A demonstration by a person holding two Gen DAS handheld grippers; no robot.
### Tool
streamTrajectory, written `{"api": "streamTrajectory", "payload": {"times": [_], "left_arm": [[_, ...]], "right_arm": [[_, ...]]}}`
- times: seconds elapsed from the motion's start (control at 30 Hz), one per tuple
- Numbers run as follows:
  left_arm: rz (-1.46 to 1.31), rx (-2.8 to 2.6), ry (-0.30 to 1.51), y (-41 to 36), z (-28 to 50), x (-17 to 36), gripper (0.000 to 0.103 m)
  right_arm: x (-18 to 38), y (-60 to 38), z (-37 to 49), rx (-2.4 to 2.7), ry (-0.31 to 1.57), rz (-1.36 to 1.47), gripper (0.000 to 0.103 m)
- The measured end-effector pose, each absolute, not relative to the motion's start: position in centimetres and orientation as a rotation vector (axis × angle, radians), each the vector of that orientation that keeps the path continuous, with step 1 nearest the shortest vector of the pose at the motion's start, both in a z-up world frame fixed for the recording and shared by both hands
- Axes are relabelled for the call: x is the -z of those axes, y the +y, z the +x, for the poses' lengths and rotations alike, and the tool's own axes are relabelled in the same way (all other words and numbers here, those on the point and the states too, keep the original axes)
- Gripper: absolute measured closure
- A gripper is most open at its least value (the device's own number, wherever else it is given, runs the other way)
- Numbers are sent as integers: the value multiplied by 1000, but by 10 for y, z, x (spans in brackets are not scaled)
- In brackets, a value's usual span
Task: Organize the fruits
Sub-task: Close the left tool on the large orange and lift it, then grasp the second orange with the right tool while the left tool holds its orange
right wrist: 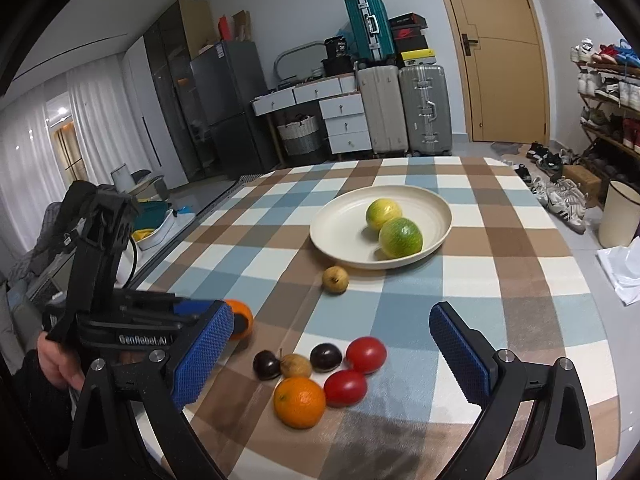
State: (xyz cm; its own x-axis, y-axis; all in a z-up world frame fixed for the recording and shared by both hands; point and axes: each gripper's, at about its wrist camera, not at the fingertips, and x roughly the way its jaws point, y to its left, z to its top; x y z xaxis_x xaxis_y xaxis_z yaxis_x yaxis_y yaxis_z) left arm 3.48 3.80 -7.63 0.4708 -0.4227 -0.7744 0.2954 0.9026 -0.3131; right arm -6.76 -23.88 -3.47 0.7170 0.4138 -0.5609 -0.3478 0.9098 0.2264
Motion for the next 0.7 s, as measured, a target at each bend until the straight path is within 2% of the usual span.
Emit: {"api": "streamTrajectory", "payload": {"times": [0.7], "left_arm": [[-165,407,978,52,27,70,66]], "right_arm": [[83,-234,-87,-457,791,122,3]]}}
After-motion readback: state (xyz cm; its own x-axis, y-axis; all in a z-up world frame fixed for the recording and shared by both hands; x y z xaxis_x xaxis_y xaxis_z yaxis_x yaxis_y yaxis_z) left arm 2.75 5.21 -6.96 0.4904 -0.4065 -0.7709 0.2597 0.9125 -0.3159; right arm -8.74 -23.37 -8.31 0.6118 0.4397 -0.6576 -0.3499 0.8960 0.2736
